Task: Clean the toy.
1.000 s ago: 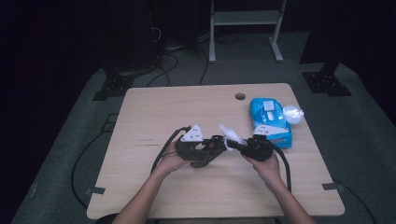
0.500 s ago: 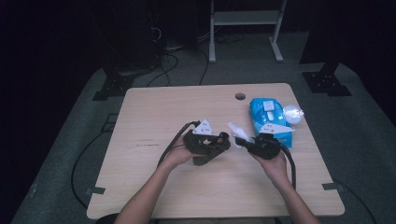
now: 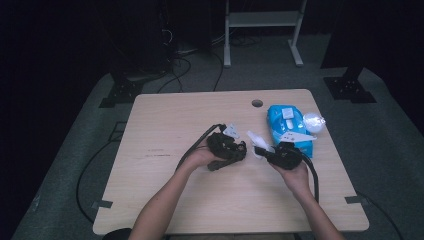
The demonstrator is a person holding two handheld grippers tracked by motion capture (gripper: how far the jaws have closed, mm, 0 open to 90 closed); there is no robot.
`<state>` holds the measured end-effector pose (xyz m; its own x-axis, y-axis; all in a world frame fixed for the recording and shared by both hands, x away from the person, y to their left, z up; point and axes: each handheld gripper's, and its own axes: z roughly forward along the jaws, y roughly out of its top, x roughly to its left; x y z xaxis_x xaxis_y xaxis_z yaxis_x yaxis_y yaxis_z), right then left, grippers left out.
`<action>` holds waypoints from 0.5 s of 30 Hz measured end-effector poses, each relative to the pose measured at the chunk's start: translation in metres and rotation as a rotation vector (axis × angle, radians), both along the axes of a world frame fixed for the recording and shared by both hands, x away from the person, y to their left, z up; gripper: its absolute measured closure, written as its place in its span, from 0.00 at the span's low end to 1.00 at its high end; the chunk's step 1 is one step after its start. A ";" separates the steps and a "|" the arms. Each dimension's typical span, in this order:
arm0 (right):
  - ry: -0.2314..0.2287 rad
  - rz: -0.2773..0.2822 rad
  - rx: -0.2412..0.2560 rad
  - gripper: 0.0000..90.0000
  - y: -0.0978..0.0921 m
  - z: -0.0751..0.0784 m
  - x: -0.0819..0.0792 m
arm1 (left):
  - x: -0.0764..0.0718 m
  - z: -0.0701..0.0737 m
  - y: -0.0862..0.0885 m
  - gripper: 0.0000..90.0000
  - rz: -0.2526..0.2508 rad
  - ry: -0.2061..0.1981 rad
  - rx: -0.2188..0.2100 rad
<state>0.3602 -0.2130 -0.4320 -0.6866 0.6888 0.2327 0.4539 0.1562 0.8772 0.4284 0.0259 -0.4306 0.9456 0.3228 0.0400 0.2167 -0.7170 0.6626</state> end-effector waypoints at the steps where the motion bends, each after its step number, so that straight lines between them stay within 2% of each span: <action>1: 0.004 0.001 0.001 0.90 0.001 -0.001 0.000 | 0.001 0.000 0.001 0.67 -0.001 0.011 0.002; 2: 0.006 0.002 -0.001 0.90 0.001 -0.001 0.000 | 0.001 0.000 0.001 0.65 0.002 0.034 -0.006; 4: 0.007 0.009 -0.005 0.90 0.003 -0.002 0.001 | 0.001 0.000 0.003 0.54 0.010 0.052 -0.017; 8: 0.010 0.024 -0.015 0.90 0.006 -0.003 0.001 | -0.001 0.004 0.021 0.47 0.004 0.113 -0.116; 10: 0.014 0.034 -0.024 0.90 0.009 -0.004 0.002 | -0.001 0.006 0.033 0.44 0.010 0.127 -0.173; 13: 0.021 0.042 -0.033 0.90 0.013 -0.006 0.002 | 0.000 0.008 0.051 0.41 0.040 0.155 -0.237; 15: 0.024 0.045 -0.039 0.90 0.014 -0.006 0.002 | 0.004 0.005 0.062 0.38 0.080 0.179 -0.279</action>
